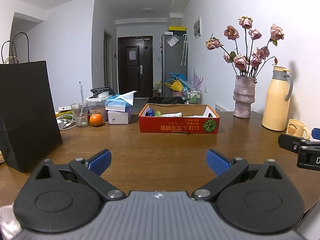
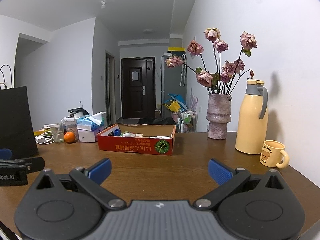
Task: Organize rigid objects
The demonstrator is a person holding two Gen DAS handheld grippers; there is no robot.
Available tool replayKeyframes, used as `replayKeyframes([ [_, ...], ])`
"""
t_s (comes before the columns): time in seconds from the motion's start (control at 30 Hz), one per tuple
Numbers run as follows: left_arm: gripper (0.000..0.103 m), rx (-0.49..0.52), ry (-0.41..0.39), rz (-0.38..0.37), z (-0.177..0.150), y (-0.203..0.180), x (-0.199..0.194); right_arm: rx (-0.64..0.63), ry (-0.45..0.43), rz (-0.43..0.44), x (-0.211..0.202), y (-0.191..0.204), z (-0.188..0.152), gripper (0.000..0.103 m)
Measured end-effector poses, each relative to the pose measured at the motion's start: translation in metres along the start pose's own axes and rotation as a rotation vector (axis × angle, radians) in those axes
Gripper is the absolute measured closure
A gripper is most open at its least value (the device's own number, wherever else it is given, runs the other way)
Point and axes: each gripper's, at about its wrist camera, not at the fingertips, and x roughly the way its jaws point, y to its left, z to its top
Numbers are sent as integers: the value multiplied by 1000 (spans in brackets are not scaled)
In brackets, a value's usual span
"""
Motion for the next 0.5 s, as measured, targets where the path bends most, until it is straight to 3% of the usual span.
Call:
replayKeyframes([
  [0.5,0,1,7,0,-2,-1,1,0,2,-1,1,0,0,0],
])
